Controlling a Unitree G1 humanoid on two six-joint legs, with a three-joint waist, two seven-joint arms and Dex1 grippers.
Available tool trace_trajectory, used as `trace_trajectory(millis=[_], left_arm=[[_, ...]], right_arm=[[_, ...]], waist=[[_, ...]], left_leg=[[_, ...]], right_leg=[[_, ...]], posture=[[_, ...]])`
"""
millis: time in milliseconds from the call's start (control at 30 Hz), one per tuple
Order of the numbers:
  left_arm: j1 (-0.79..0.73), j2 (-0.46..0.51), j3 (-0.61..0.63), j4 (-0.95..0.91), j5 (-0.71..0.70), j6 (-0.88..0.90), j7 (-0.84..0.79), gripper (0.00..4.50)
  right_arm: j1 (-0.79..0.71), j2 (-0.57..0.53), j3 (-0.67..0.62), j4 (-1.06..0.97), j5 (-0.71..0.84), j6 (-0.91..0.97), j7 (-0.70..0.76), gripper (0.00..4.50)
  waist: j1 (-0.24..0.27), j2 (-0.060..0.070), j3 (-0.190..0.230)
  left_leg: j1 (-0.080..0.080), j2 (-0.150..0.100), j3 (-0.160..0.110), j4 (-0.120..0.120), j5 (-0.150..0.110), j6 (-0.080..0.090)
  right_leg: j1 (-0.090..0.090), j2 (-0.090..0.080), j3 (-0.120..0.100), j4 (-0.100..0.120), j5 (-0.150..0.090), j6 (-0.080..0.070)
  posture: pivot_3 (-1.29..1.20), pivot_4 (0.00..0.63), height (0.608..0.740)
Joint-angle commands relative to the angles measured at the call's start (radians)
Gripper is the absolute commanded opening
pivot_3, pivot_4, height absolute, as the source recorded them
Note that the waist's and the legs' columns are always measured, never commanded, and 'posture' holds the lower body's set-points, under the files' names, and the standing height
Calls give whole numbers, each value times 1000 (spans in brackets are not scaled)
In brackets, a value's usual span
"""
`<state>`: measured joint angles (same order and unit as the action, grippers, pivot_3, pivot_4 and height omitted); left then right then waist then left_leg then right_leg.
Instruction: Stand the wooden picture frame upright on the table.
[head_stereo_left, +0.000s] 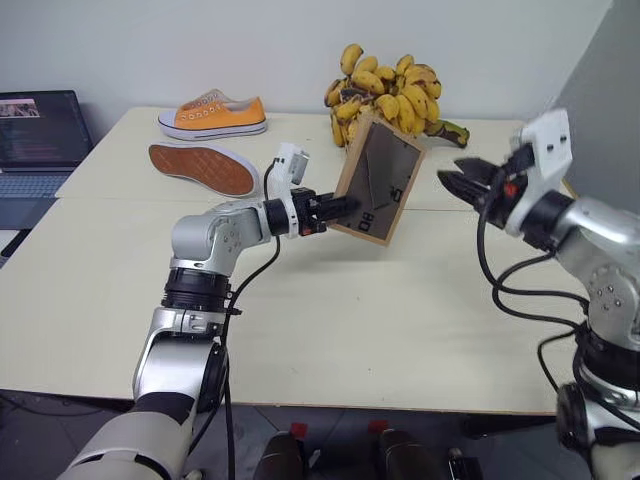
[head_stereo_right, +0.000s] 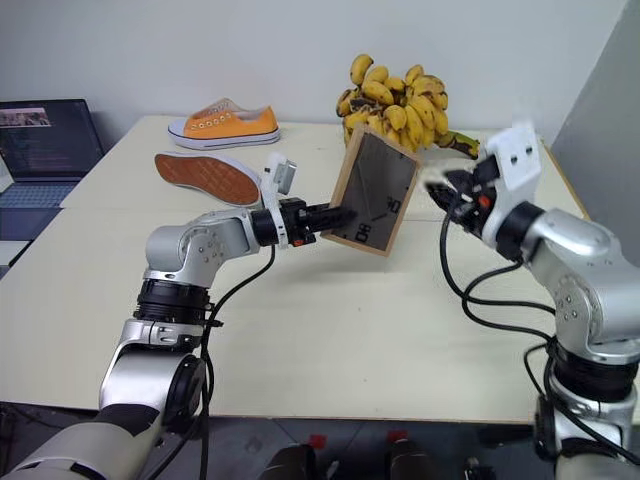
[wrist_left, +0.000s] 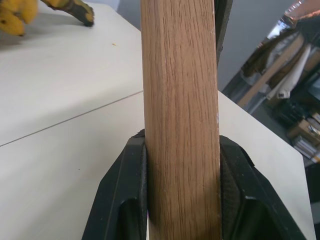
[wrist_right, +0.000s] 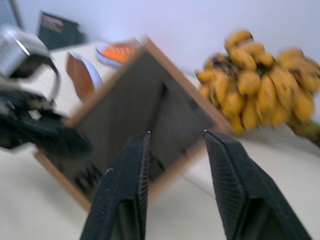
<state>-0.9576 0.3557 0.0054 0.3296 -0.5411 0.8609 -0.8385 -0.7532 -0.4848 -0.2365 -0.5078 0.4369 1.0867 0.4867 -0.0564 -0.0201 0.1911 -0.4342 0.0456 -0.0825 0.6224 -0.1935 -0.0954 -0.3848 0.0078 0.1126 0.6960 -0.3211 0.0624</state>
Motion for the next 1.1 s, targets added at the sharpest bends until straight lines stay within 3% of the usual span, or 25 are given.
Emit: trace_trajectory(millis=[33,733,1100], left_arm=[[-57,4,10,-92,-23,-18,-34,1295],[-83,-15,29,-132,-33,17,-21,1295],[-180,-52,26,164,59,-132,-7,1295]], right_arm=[[-39,27,23,-18,18,3,-54,2873],[-89,102,97,60,41,-77,-121,3012],[-58,135,59,-51,86,9,-213,3012]], waist=[[0,0,0],[0,0,0],[0,0,0]], left_leg=[[0,0,0,0,0,0],[0,0,0,1,0,0],[-1,0,0,0,0,0]], right_leg=[[0,0,0,0,0,0],[-1,0,0,2,0,0],[-2,0,0,2,0,0]], posture=[[0,150,740],[0,150,740],[0,150,740]])
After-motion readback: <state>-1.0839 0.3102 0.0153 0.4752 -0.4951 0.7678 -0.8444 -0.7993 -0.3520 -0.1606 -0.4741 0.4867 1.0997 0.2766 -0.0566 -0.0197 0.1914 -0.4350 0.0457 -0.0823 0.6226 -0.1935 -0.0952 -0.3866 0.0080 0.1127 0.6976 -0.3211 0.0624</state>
